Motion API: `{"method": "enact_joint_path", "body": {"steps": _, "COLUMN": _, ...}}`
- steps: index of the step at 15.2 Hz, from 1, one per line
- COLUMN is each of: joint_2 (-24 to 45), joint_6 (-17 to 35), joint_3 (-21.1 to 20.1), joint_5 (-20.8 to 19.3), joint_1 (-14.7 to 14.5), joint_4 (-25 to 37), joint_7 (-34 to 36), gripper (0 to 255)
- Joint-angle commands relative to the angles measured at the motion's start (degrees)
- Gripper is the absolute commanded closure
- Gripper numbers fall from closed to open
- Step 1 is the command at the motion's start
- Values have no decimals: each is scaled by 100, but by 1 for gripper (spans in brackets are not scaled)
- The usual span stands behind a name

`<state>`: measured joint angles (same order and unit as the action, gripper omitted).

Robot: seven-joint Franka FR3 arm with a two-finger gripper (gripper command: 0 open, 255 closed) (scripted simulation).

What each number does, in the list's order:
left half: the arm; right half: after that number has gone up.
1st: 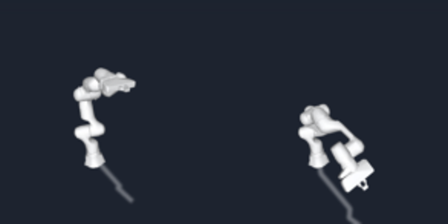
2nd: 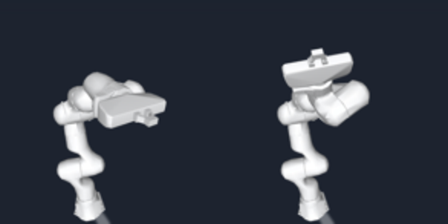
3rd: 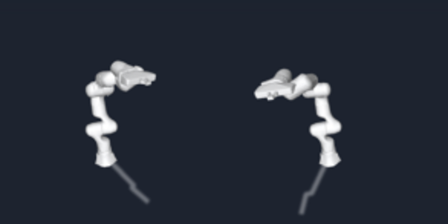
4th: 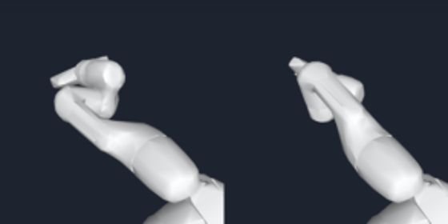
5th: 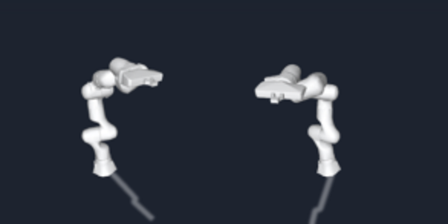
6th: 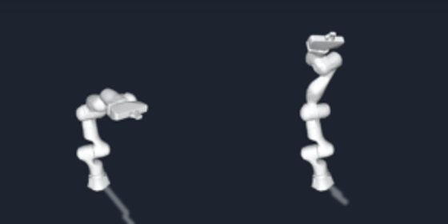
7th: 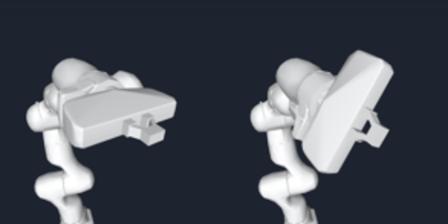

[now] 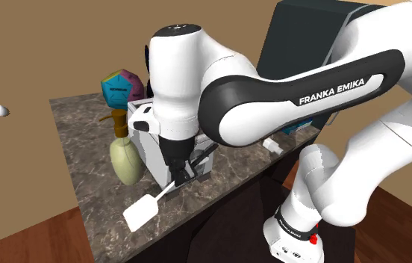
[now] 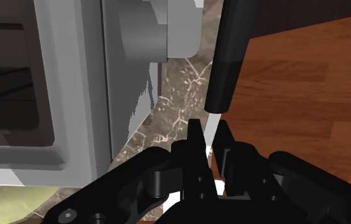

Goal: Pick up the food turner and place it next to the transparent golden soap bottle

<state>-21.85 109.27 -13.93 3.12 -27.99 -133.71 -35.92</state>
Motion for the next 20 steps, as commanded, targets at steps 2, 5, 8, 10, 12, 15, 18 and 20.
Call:
{"method": "enact_joint_path", "body": {"steps": 2, "joint_2": 51, "joint_6": 241, "joint_3": -23, "joint_5": 3, "joint_1": -6, "joint_4": -189, "joint_7": 19, "gripper": 255}}
{"method": "enact_joint_path", "body": {"steps": 5, "joint_2": 124, "joint_6": 486, "joint_3": -44, "joint_5": 0, "joint_1": -6, "joint_4": -361, "joint_7": 34, "gripper": 255}}
{"method": "enact_joint_path", "body": {"steps": 8, "joint_2": 209, "joint_6": 733, "joint_3": -77, "joint_5": -2, "joint_1": 8, "joint_4": -524, "joint_7": 48, "gripper": 255}}
{"method": "enact_joint_path", "body": {"steps": 10, "joint_2": 273, "joint_6": 900, "joint_3": -109, "joint_5": -2, "joint_1": 28, "joint_4": -626, "joint_7": 56, "gripper": 255}}
{"method": "enact_joint_path", "body": {"steps": 12, "joint_2": 343, "joint_6": 1068, "joint_3": -147, "joint_5": -2, "joint_1": 54, "joint_4": -724, "joint_7": 64, "gripper": 255}}
{"method": "enact_joint_path", "body": {"steps": 15, "joint_2": 459, "joint_6": 1323, "joint_3": -206, "joint_5": -7, "joint_1": 96, "joint_4": -862, "joint_7": 79, "gripper": 255}}
{"method": "enact_joint_path", "body": {"steps": 18, "joint_2": -160, "joint_6": 2245, "joint_3": -298, "joint_5": -26, "joint_1": 85, "joint_4": -790, "joint_7": 47, "gripper": 255}}
{"method": "enact_joint_path", "body": {"steps": 20, "joint_2": 4, "joint_6": 2205, "joint_3": -683, "joint_5": -547, "joint_1": 211, "joint_4": -586, "joint_7": 473, "gripper": 0}}
